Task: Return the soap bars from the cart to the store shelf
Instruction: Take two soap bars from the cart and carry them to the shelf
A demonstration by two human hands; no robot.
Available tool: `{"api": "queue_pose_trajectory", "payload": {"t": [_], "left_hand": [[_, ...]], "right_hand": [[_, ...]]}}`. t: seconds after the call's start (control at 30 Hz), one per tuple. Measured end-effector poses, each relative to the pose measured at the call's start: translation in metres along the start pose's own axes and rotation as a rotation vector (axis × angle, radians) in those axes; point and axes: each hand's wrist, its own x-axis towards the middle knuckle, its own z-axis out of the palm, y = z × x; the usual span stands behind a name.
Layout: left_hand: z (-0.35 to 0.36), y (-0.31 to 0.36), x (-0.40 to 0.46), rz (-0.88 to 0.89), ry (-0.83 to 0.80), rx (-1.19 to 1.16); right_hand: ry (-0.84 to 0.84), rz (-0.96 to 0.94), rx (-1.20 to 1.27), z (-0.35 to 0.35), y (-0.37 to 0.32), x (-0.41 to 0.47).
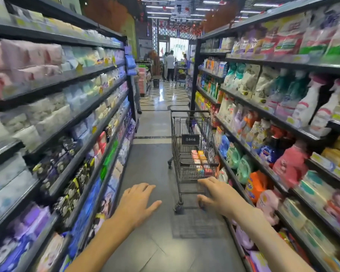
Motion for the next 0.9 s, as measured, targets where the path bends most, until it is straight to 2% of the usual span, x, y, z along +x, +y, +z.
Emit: {"api": "queue_pose_trajectory", "payload": {"t": [0.23,0.37,0.9], "left_hand": [[0.023,-0.077,0.194,0.064,-0.028,0.000],[0.011,-0.111,0.312,0.117,-0.033,0.000],[0.073,-0.182,0.742,0.285,-0.104,0.033]], "right_hand": [[-0.012,0.031,-0.011,0.003,0.040,0.196],[0.029,0.074,-0.005,-0.013,0.069,0.301],[-0.015,0.197,0.047,-0.001,0.241,0.678]]}}
